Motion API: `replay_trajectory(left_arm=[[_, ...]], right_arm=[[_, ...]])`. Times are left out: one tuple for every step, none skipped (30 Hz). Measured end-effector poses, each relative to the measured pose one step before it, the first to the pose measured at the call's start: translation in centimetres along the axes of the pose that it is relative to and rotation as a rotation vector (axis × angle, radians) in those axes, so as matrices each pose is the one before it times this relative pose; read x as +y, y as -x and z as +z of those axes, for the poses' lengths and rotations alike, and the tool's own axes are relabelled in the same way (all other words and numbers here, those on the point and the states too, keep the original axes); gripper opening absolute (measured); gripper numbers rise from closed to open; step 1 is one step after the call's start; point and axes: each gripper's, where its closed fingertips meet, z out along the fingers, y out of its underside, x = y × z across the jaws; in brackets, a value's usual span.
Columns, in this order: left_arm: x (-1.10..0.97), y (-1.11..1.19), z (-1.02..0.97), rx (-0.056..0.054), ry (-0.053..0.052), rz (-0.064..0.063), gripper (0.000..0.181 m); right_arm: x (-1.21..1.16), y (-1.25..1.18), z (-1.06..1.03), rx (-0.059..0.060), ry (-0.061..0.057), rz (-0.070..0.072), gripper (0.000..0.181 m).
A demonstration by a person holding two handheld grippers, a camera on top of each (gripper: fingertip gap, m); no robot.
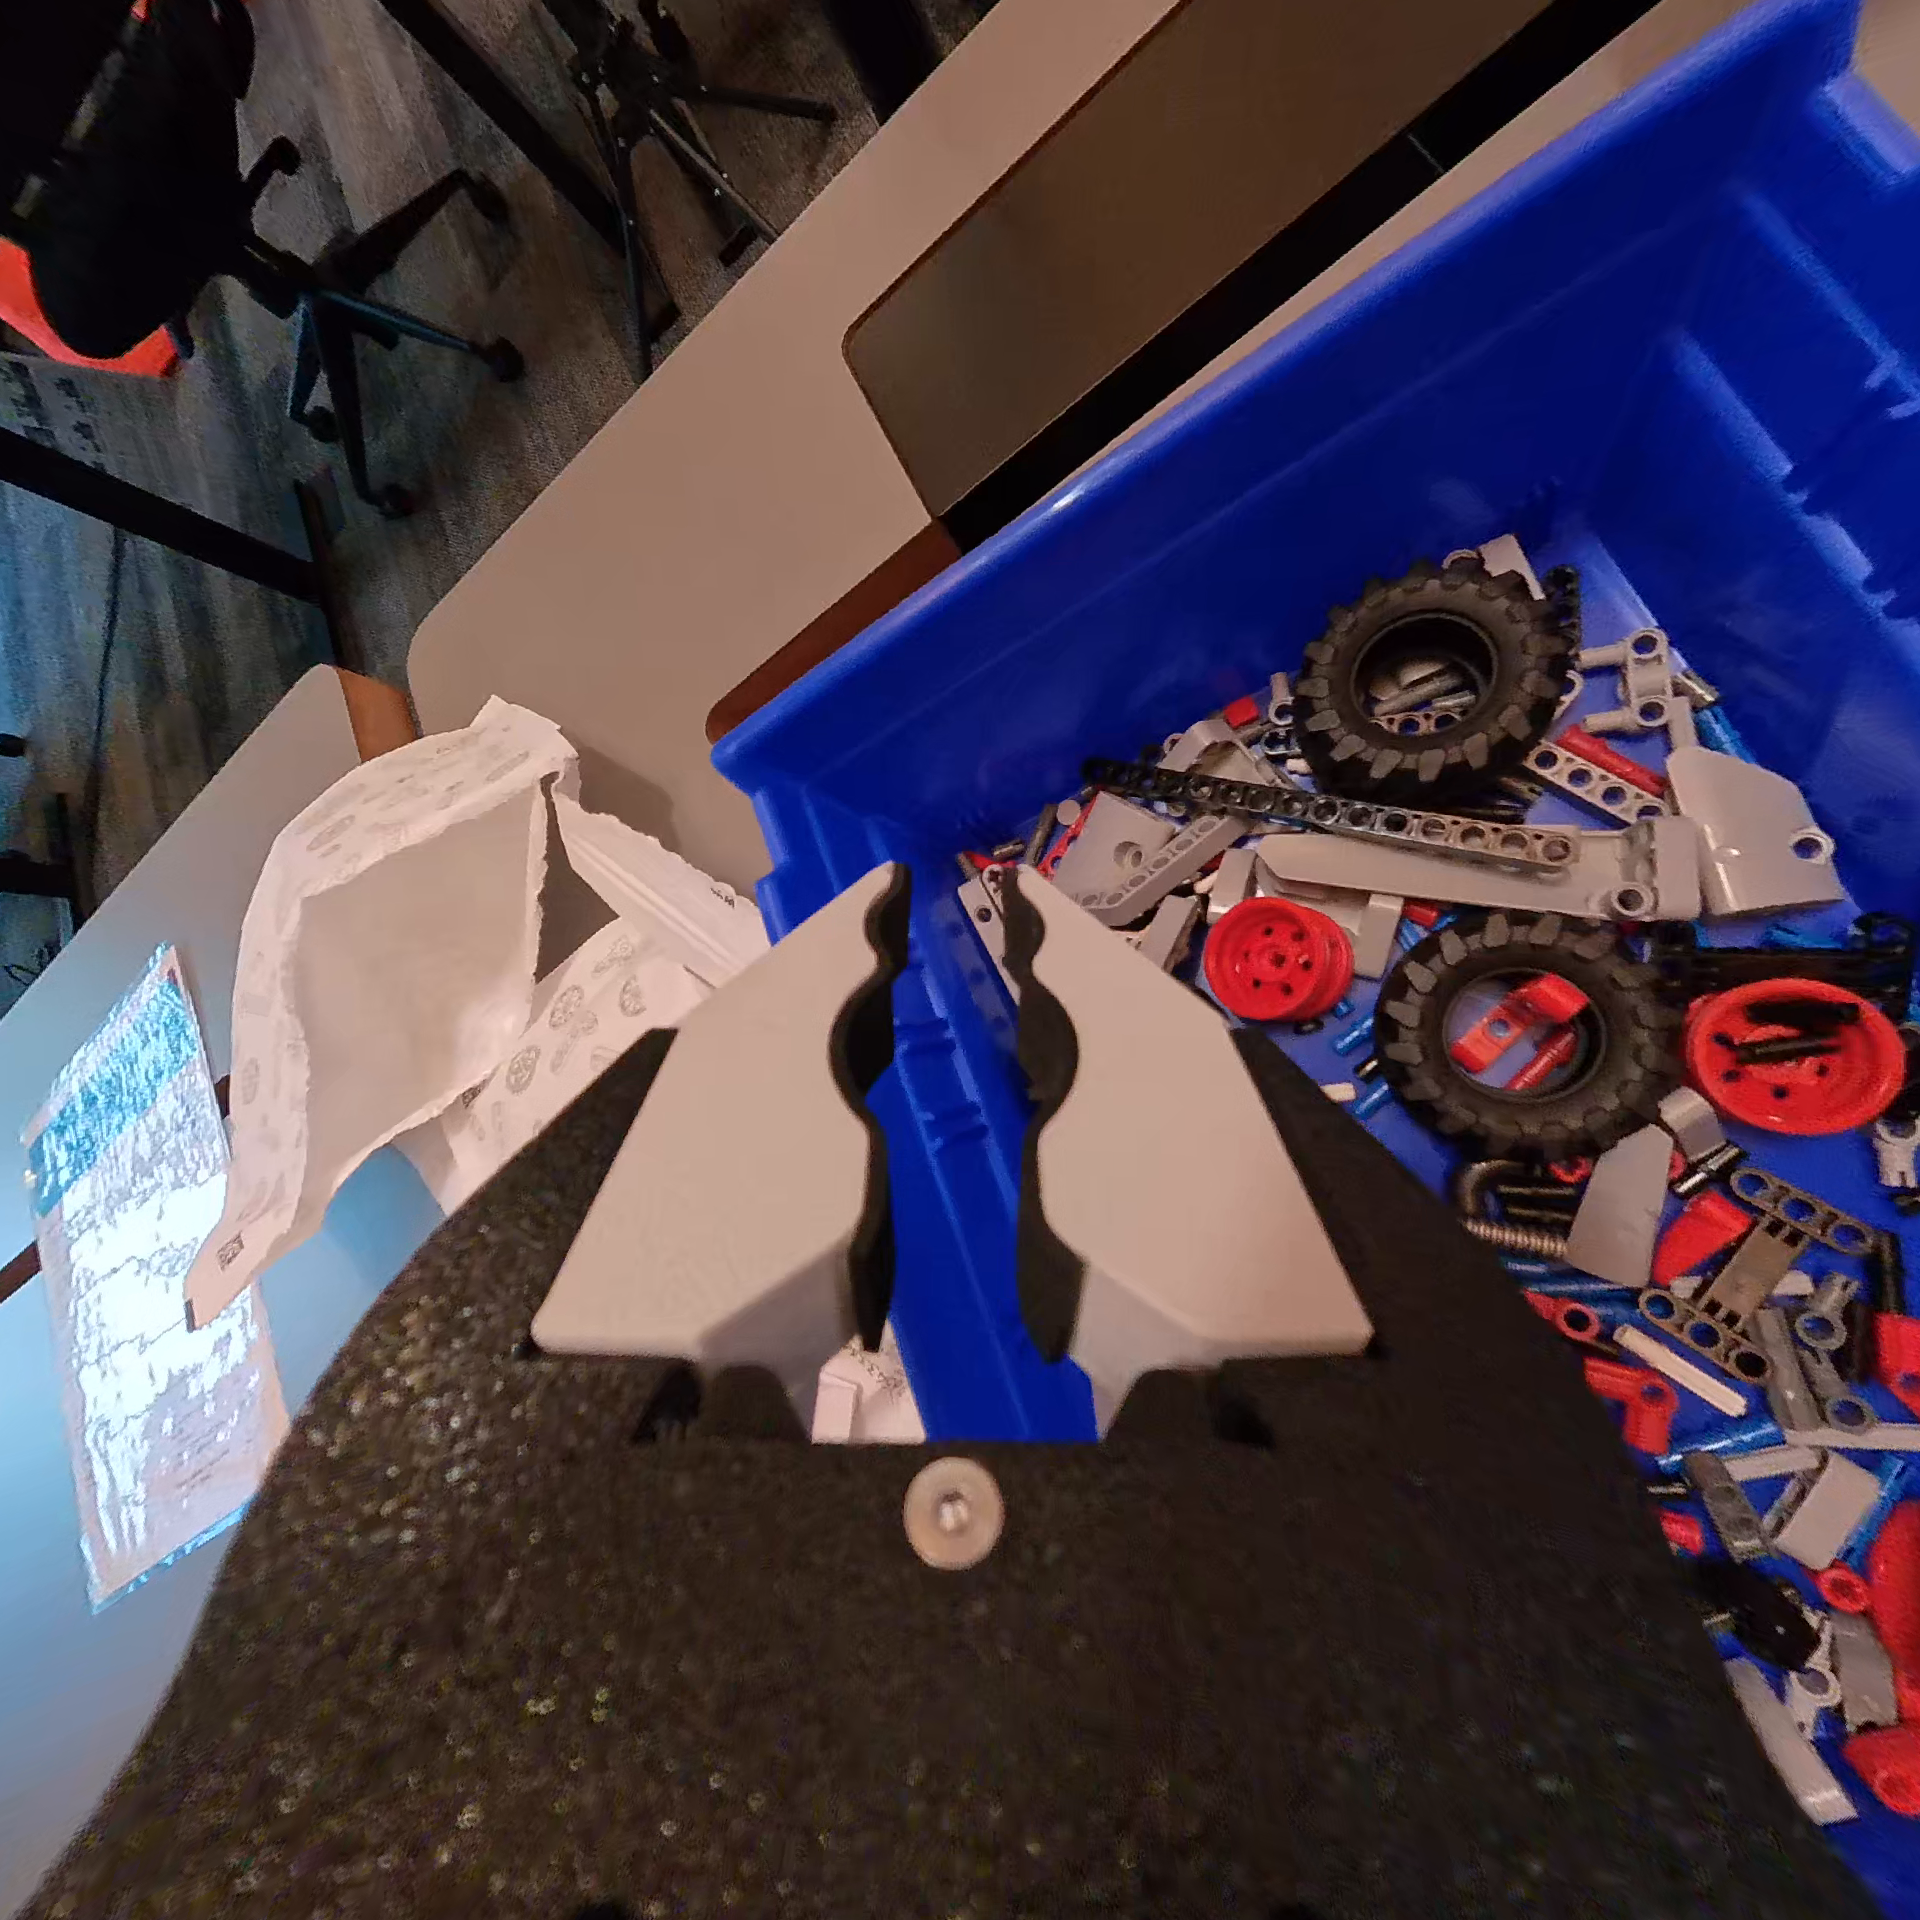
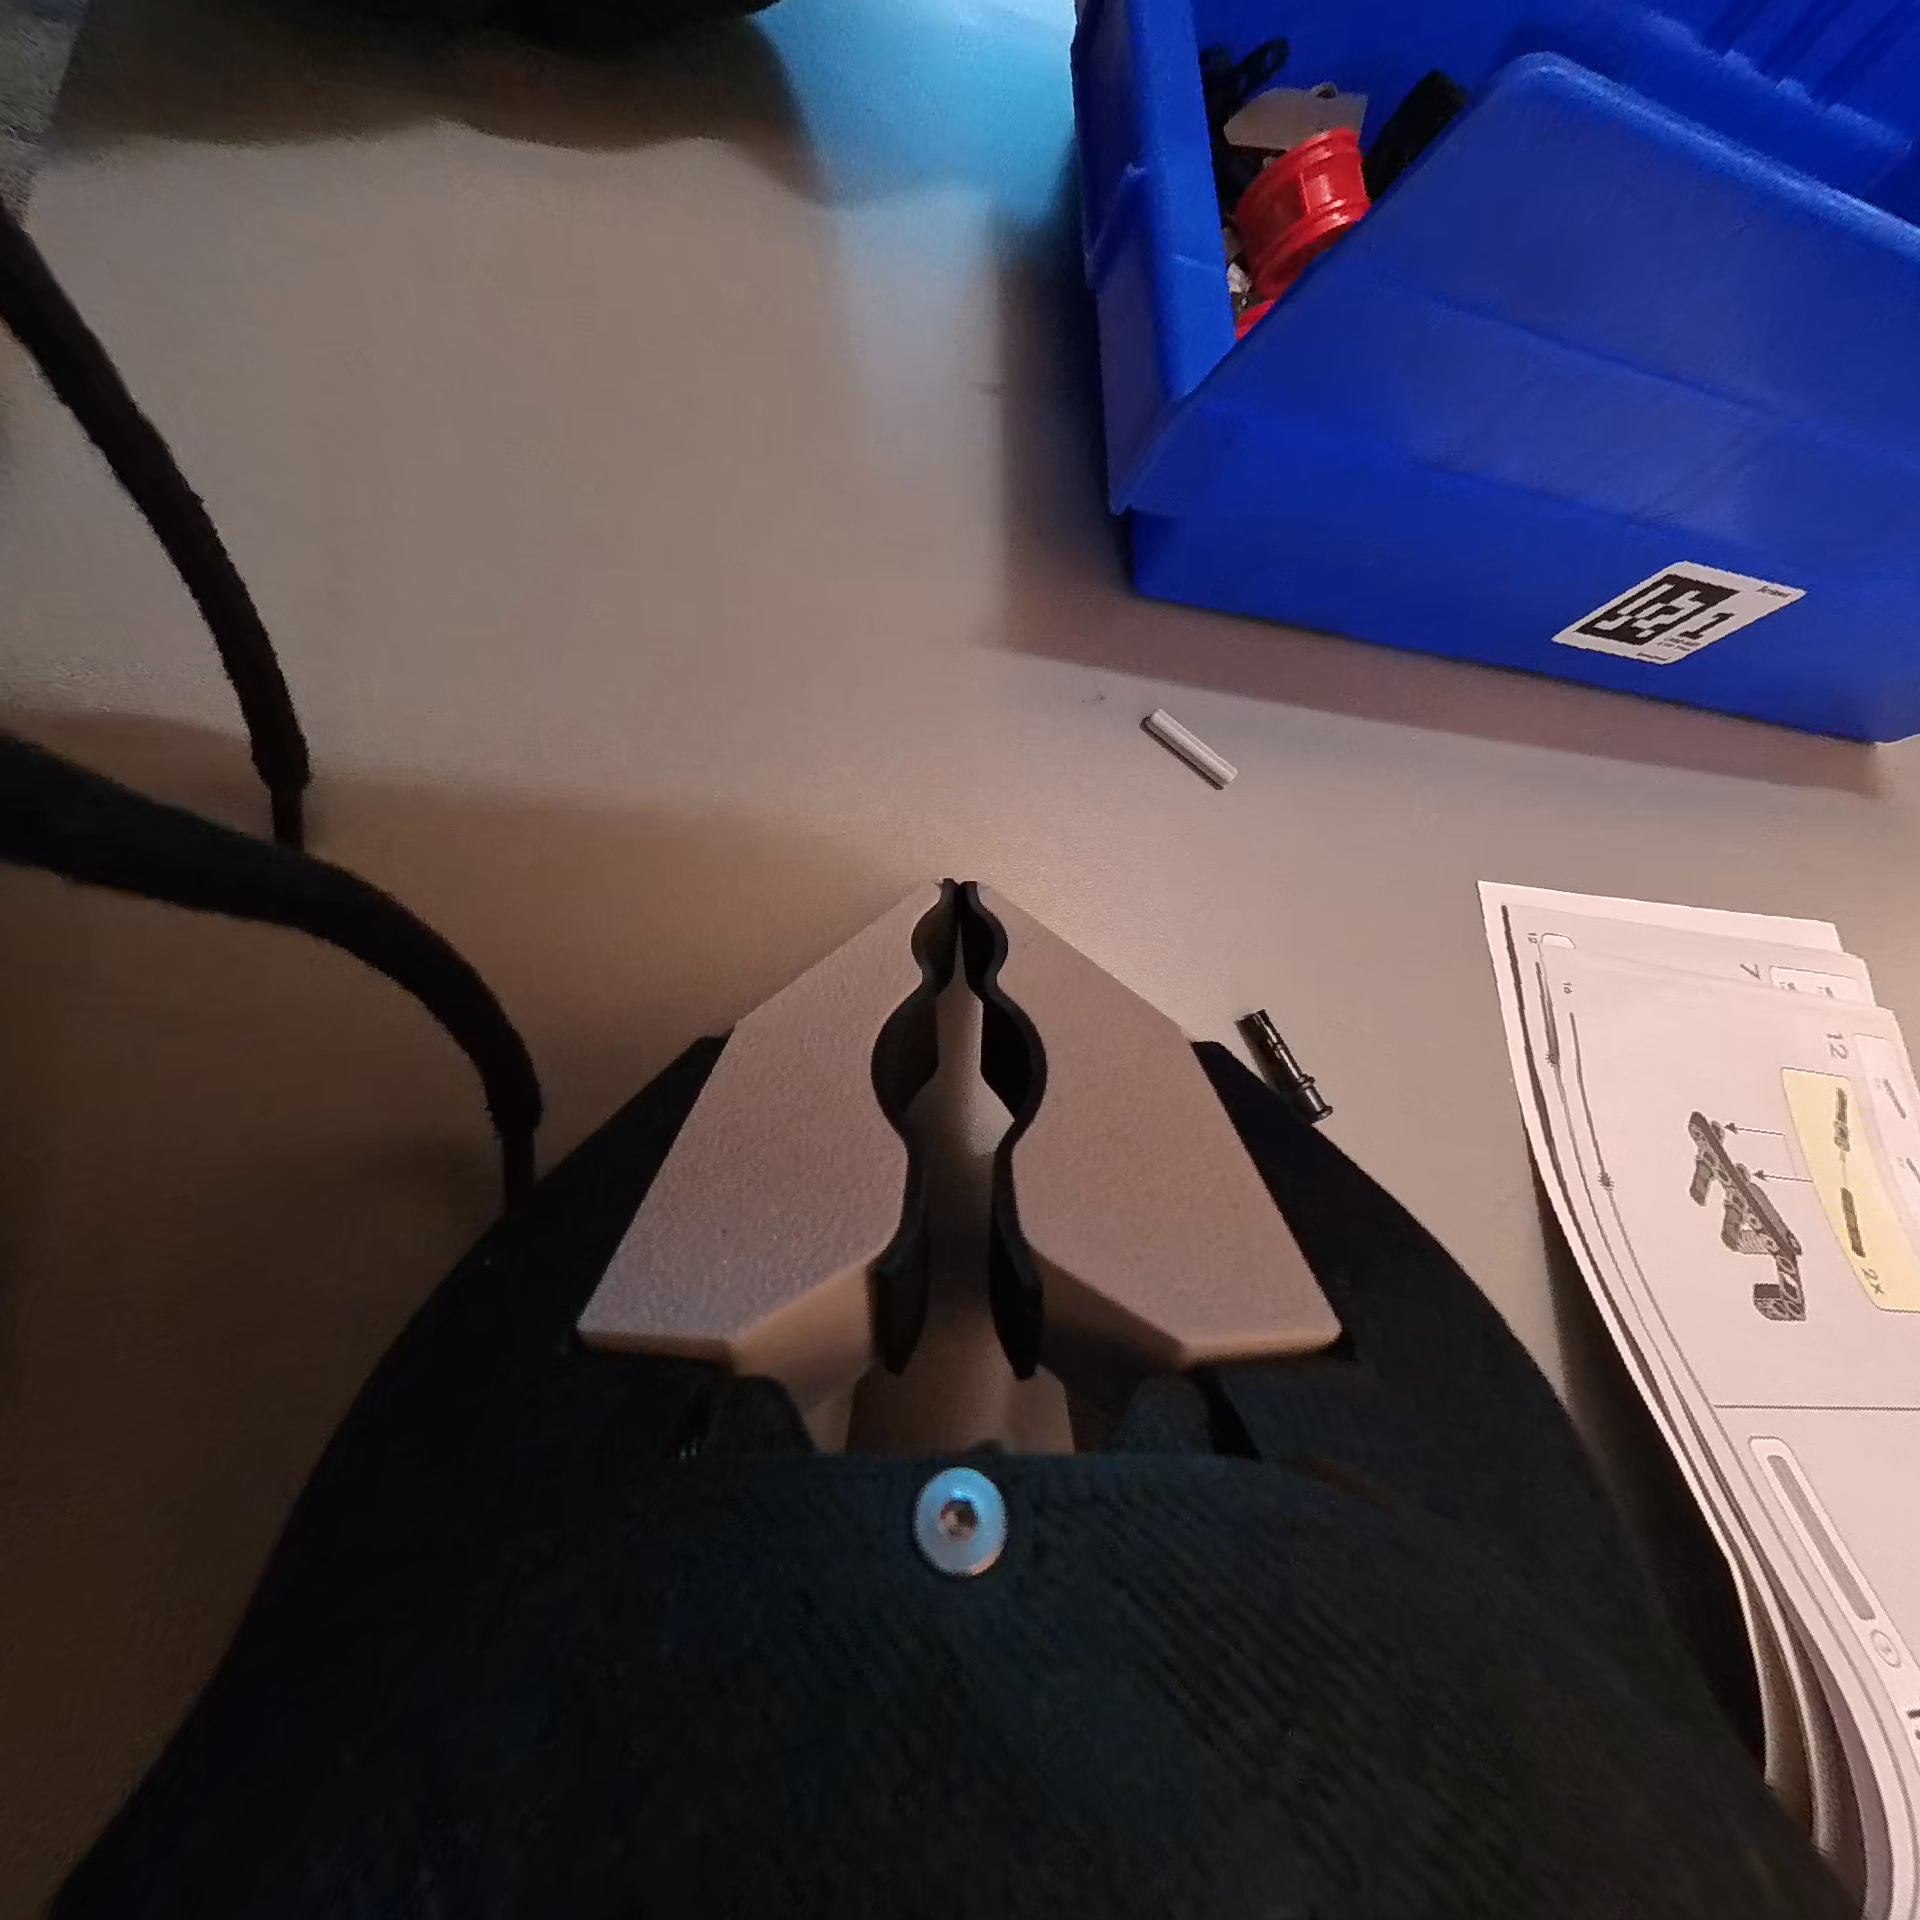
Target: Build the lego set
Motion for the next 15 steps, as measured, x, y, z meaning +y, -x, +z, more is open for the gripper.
replay_trajectory(left_arm=[[0.032, -0.027, 0.037, 0.0, 0.0022, 0.0034, 0.016], [0.033, -0.038, 0.044, -0.0002, 0.0027, 0.0032, 0.016], [0.034, -0.022, 0.055, -0.0007, 0.0029, 0.002, 0.015], [0.032, -0.024, 0.046, -0.0007, 0.0032, 0.0011, 0.015], [0.021, -0.01, 0.027, -0.001, 0.002, 0.0015, 0.015], [-0.001, -0.007, 0.021, -0.0012, 0.0005, 0.0021, 0.015], [0.001, 0.007, 0.0, -0.0013, 0.0001, 0.0015, 0.015], [-0.01, 0.01, 0.008, -0.0018, -0.0001, 0.0009, 0.014], [-0.01, 0.006, -0.009, -0.0014, 0.0, 0.0019, 0.015], [0.008, -0.01, 0.014, -0.0006, 0.0006, 0.003, 0.014], [0.04, 0.001, 0.017, -0.001, 0.0021, 0.0018, 0.014], [0.028, 0.017, 0.029, -0.0015, 0.0029, -0.0004, 0.014], [-0.007, 0.008, 0.02, -0.0012, 0.0008, -0.001, 0.013], [-0.027, -0.015, 0.021, 0.0001, -0.0015, -0.0001, 0.013], [-0.005, -0.035, 0.015, 0.001, -0.0001, 0.0008, 0.013]], right_arm=[[0.002, 0.001, 0.002, 0.0011, -0.0002, -0.0012, 0.0], [0.005, -0.006, -0.007, 0.0004, -0.0001, -0.0004, 0.0], [-0.003, -0.001, 0.001, 0.0004, 0.0, -0.0007, 0.0], [-0.004, 0.007, -0.005, 0.0005, -0.0001, -0.001, 0.0], [0.007, 0.001, 0.0, 0.0006, -0.0001, -0.0008, 0.0], [0.0, -0.003, -0.006, 0.0007, -0.0001, -0.0008, 0.0], [-0.005, -0.001, 0.001, 0.0004, -0.0001, -0.0005, 0.0], [0.006, 0.003, -0.008, 0.0, 0.0, 0.0, 0.0], [-0.001, -0.009, 0.007, -0.0002, 0.0, 0.0001, 0.0], [0.006, 0.006, -0.002, -0.0007, 0.0001, 0.0008, 0.0], [0.006, 0.004, 0.005, -0.0011, 0.0002, 0.0014, 0.0], [-0.002, -0.003, -0.008, -0.0004, 0.0001, 0.0005, 0.0], [0.002, -0.002, 0.008, 0.0006, -0.0001, -0.0009, 0.0], [-0.005, 0.004, -0.005, 0.0008, -0.0001, -0.001, 0.0], [0.007, 0.002, 0.0, 0.0006, -0.0001, -0.0007, 0.0]])
